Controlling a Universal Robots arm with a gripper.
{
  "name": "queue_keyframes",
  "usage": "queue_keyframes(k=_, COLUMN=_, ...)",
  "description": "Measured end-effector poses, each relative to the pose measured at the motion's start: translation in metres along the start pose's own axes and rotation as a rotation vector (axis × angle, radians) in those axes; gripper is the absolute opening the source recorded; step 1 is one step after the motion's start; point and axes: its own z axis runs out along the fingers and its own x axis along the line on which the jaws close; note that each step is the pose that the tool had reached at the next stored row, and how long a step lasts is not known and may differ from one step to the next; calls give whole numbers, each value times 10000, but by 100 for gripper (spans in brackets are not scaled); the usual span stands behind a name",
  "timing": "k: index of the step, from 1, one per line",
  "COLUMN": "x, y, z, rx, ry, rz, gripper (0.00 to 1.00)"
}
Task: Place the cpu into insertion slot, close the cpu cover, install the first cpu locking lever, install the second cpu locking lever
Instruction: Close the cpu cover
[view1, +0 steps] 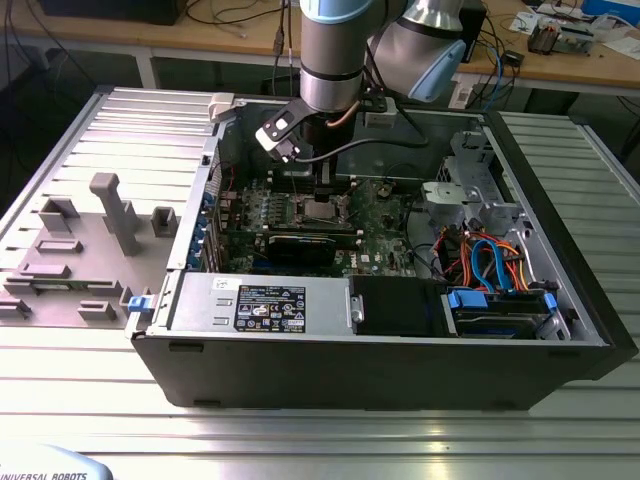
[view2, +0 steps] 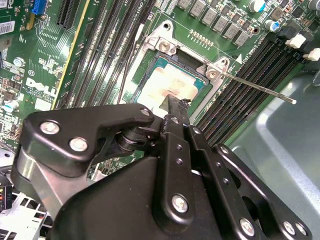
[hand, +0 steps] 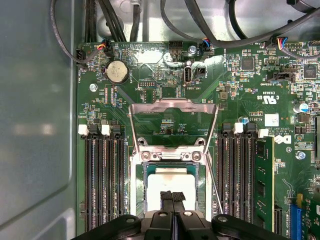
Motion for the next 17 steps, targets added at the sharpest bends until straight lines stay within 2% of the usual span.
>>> queue_keyframes(k=4, x=0, y=1, z=-25, rx=0, ry=0, rz=0, gripper=11)
queue_keyframes(k=9, x=2, y=2, z=-95, rx=0, ry=0, rz=0, gripper=11)
queue_keyframes(k=17, x=2, y=2, z=-122, rx=2, ry=-2, rz=0, gripper=11)
